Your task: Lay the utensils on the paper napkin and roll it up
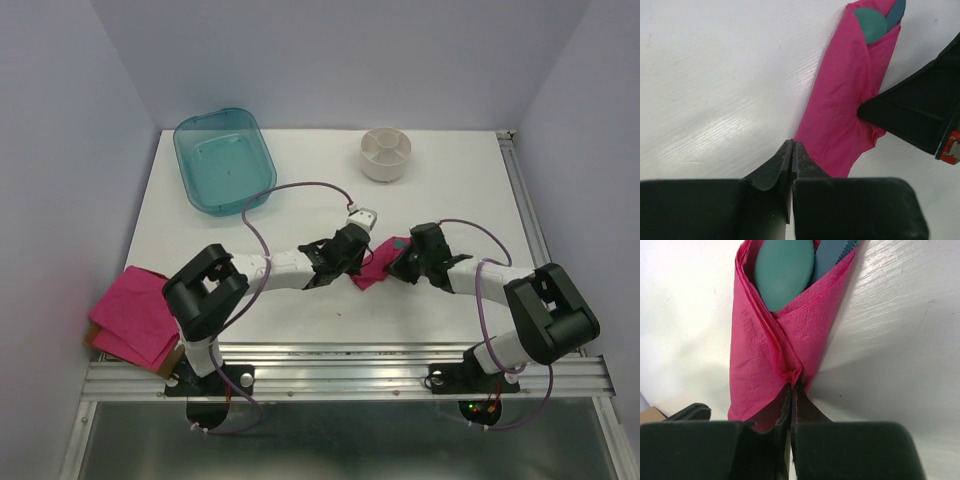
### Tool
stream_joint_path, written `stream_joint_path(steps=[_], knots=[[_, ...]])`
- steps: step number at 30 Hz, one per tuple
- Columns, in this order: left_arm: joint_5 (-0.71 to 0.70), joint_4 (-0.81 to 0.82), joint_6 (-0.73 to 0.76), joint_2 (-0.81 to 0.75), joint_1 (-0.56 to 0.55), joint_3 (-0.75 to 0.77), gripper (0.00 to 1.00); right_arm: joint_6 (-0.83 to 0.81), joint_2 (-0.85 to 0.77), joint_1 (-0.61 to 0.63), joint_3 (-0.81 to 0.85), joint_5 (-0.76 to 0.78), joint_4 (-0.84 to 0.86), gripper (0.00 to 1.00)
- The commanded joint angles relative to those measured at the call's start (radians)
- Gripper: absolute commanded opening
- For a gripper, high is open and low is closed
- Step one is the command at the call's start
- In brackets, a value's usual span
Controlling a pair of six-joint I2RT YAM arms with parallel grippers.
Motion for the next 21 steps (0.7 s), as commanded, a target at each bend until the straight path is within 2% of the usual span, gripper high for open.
stream_joint_path(steps=[1, 5, 12, 19, 21], knots=[[0.018, 0.029, -0.045, -0.039, -0.002, -0.072, 0.09, -0.026, 0.014, -0.006, 0.002, 0.063, -0.103, 0.01], [0.043, 0.068, -0.074, -0.057, -0.014, -0.129, 0.03, -0.025, 0.018, -0.006, -0.002, 0.063, -0.099, 0.01], [0.043, 0.101, -0.102, -0.051, -0.048, -0.193, 0.01, -0.02, 0.023, -0.006, -0.006, 0.066, -0.1, 0.01], [-0.078, 0.008, -0.133, -0.097, -0.045, -0.215, 0.0, -0.02, 0.021, -0.006, -0.009, 0.068, -0.102, 0.01], [-0.112, -0.03, -0.122, -0.114, -0.045, -0.192, 0.1, -0.022, 0.021, -0.006, -0.011, 0.063, -0.097, 0.01]])
